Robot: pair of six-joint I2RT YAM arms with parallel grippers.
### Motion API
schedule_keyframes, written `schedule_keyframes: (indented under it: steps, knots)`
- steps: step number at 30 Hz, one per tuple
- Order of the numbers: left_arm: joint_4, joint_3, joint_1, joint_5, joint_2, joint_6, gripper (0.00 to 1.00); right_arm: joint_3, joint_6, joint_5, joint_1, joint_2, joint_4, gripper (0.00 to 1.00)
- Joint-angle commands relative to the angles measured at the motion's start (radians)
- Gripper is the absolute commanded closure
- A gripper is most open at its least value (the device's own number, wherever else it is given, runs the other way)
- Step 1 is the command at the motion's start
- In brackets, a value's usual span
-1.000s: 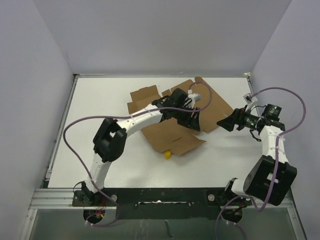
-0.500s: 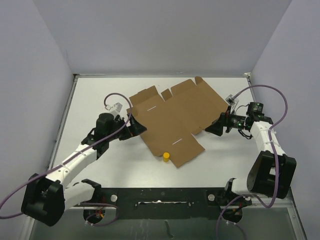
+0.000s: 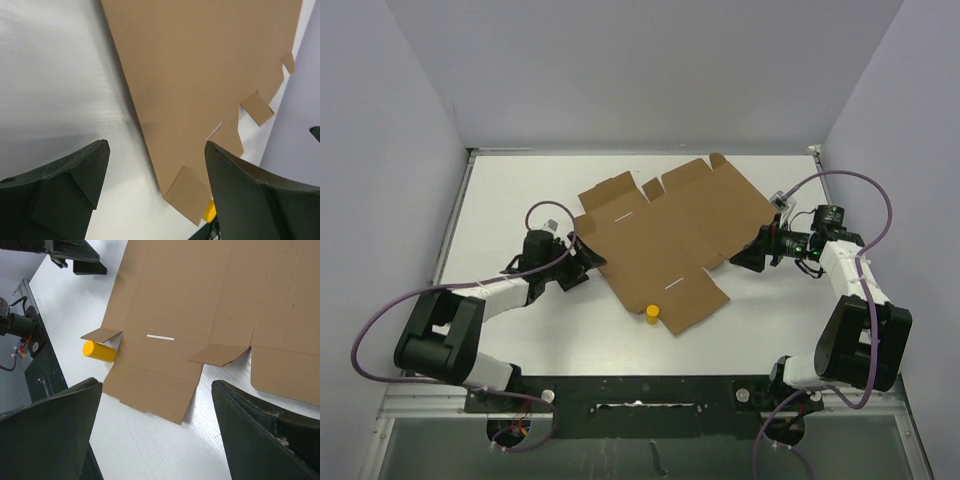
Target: Fold the paper box
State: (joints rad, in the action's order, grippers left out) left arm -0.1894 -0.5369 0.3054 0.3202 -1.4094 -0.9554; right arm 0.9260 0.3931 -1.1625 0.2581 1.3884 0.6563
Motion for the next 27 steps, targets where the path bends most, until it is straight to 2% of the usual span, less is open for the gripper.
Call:
schedule_keyframes:
  steps: [1, 11, 13, 14, 15, 16, 19, 25, 27]
  knots:
    - [-0.209, -0.031, -0.004, -0.045, -0.123, -0.053, 0.26, 0.037, 0.007, -0.014, -0.007, 0.000, -0.014, 0.03]
    - [-0.416, -0.098, 0.037, -0.082, -0.344, -0.108, 0.47, 0.036, 0.000, -0.019, -0.007, 0.001, -0.019, 0.03]
    - [-0.483, -0.099, 0.046, -0.080, -0.380, -0.128, 0.54, 0.034, -0.002, -0.019, -0.007, 0.002, -0.021, 0.03]
    - [-0.516, -0.102, 0.050, -0.075, -0.396, -0.139, 0.62, 0.033, -0.004, -0.019, -0.007, 0.003, -0.022, 0.03]
    - [-0.549, -0.104, 0.052, -0.068, -0.409, -0.151, 0.66, 0.033, -0.006, -0.020, -0.007, 0.005, -0.024, 0.03]
    - [-0.581, -0.105, 0.054, -0.065, -0.417, -0.163, 0.75, 0.033, -0.010, -0.019, -0.007, 0.008, -0.025, 0.03]
    - [-0.628, -0.115, 0.066, -0.071, -0.413, -0.178, 0.85, 0.033, -0.026, -0.003, -0.007, 0.017, -0.035, 0.03]
    - [-0.672, -0.138, 0.095, -0.097, -0.361, -0.166, 0.99, 0.033, -0.057, 0.029, -0.004, 0.035, -0.051, 0.03]
    - [-0.680, -0.138, 0.103, -0.105, -0.338, -0.166, 1.00, 0.030, -0.070, 0.033, 0.001, 0.037, -0.060, 0.02]
